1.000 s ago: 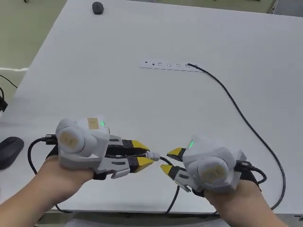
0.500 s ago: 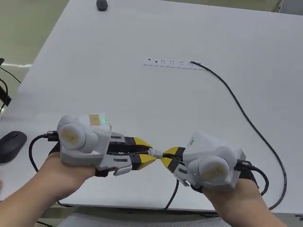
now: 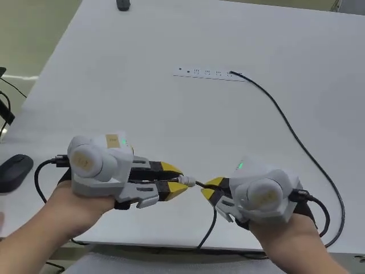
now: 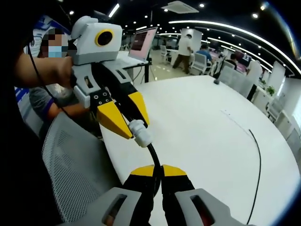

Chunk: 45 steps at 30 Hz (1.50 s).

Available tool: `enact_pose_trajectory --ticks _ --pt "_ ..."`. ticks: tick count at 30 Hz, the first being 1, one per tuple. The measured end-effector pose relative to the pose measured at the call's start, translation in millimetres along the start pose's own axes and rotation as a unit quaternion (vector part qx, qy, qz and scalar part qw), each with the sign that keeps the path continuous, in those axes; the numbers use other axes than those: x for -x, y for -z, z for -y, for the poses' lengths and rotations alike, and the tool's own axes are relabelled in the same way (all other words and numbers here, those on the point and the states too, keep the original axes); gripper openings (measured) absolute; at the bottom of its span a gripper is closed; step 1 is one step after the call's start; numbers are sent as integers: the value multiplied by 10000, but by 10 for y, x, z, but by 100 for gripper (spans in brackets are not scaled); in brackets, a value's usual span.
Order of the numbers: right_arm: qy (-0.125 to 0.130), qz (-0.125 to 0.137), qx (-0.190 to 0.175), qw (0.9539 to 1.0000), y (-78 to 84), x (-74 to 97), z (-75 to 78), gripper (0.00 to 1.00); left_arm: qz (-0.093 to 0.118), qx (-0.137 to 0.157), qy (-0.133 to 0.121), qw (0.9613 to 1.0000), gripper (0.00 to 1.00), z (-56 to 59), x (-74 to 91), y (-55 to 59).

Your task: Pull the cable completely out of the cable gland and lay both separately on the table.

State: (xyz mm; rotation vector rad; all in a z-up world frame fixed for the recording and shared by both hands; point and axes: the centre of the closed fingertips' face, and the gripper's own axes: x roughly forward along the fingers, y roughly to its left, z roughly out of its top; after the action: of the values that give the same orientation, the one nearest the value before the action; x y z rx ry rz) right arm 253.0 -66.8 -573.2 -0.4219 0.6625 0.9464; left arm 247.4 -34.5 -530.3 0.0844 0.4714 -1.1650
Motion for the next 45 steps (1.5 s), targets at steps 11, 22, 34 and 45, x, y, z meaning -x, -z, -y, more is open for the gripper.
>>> enact_pose_trajectory --ticks 11,22,34,45 --pt "55 -69 -1070 9942 332 77 130 0 88 69 -7 9999 15 10 33 -33" --pt "188 -171 -1446 9892 619 167 151 0 54 75 4 10000 15 76 36 -4" --pt "344 -76 -1549 9873 700 261 176 0 16 90 -45 9999 15 202 69 76" --pt "353 198 -1244 9914 345 329 207 0 21 42 -71 10000 15 229 62 136"
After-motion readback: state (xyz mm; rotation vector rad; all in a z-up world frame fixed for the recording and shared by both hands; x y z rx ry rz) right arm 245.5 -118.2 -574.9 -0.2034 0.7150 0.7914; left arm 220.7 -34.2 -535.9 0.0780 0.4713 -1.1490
